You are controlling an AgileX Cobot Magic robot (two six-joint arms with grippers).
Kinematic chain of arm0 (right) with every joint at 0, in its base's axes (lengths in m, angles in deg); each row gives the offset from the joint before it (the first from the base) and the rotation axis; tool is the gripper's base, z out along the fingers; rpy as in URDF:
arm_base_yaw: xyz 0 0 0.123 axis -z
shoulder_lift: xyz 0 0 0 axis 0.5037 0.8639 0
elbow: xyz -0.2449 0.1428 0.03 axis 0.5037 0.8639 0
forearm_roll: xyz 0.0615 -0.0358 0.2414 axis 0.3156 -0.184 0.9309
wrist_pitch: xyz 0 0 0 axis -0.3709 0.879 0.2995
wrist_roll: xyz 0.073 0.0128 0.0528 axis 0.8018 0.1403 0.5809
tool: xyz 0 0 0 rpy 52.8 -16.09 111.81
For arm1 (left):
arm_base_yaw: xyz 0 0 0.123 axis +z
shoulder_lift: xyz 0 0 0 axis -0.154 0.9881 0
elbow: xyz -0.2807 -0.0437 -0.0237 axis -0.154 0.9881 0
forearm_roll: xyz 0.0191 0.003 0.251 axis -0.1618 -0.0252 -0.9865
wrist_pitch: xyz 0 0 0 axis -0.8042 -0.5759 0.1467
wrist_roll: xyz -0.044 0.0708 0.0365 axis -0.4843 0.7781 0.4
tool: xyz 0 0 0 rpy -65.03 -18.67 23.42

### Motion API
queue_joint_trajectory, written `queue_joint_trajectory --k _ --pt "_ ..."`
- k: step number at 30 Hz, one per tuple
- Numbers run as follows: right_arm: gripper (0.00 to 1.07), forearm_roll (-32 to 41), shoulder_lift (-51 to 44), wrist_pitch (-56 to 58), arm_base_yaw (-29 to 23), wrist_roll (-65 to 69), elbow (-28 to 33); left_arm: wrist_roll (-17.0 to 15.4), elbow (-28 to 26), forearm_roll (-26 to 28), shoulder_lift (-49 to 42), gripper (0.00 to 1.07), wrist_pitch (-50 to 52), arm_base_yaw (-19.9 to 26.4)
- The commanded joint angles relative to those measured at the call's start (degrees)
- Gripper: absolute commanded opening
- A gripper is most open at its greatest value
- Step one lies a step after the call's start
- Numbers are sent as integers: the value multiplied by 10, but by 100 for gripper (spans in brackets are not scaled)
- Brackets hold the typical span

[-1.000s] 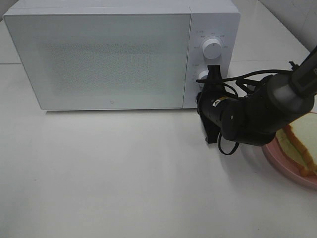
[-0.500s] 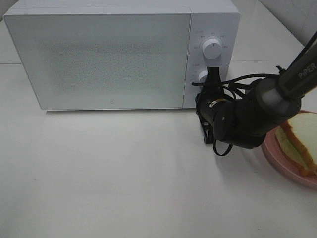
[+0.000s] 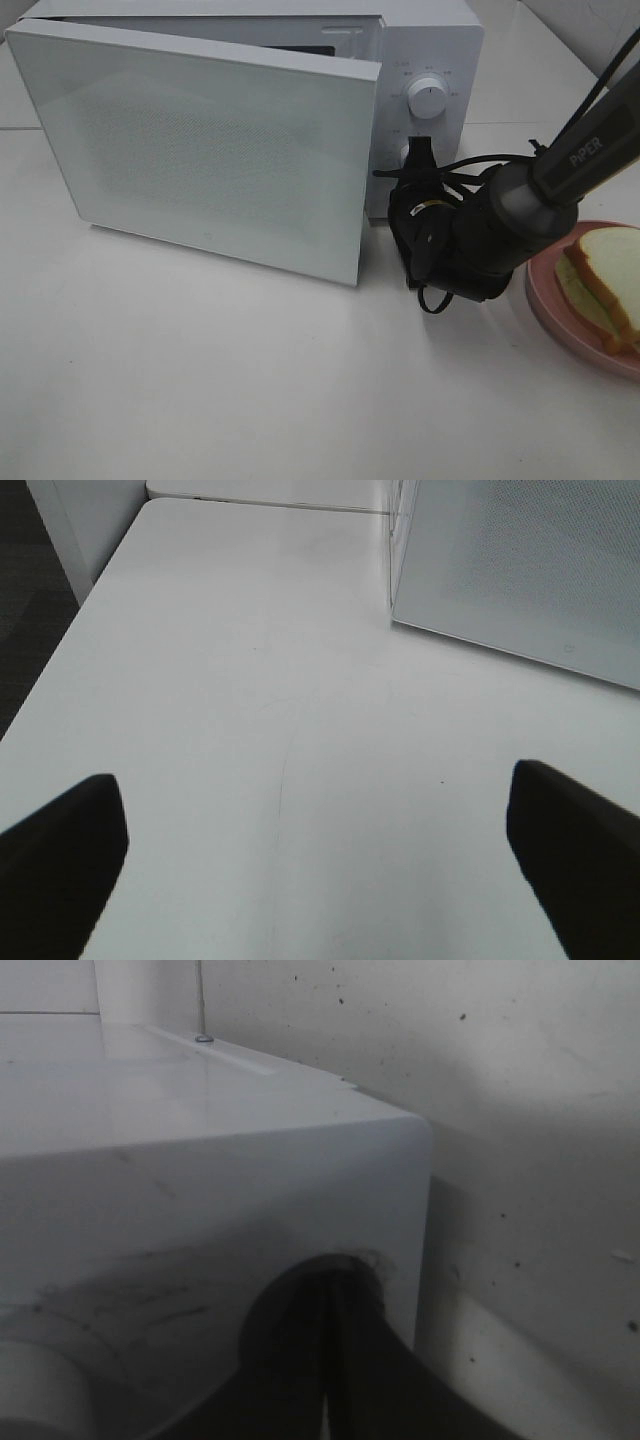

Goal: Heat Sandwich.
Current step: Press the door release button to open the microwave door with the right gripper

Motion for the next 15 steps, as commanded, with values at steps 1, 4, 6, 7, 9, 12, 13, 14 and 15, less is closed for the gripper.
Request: queue_joint_trajectory --k 1,4,6,7,9,12,13,14,15 --pt "0 -62 -1 -147 32 -8 -68 0 1 0 -11 98 6 -1" --pt "0 -61 -1 -142 32 -8 -68 0 1 0 -11 98 6 -1" --pt "0 -61 -1 -132 32 -8 -68 0 1 0 -11 98 6 -1" --pt "0 -61 -1 -129 32 -8 -68 0 1 0 -11 98 6 -1" --pt "0 -60 -2 -121 32 -8 -68 0 1 0 -11 98 6 -1" --pt "0 -61 -2 -118 32 -8 -68 0 1 0 -11 98 6 -1" --pt "0 -61 -2 -117 32 -8 -68 0 1 0 -11 98 6 -1" --pt "0 -61 -3 -117 32 -7 -68 0 1 0 -11 98 6 -1" --pt "0 -61 -3 -117 32 -7 -68 0 1 0 -11 98 6 -1"
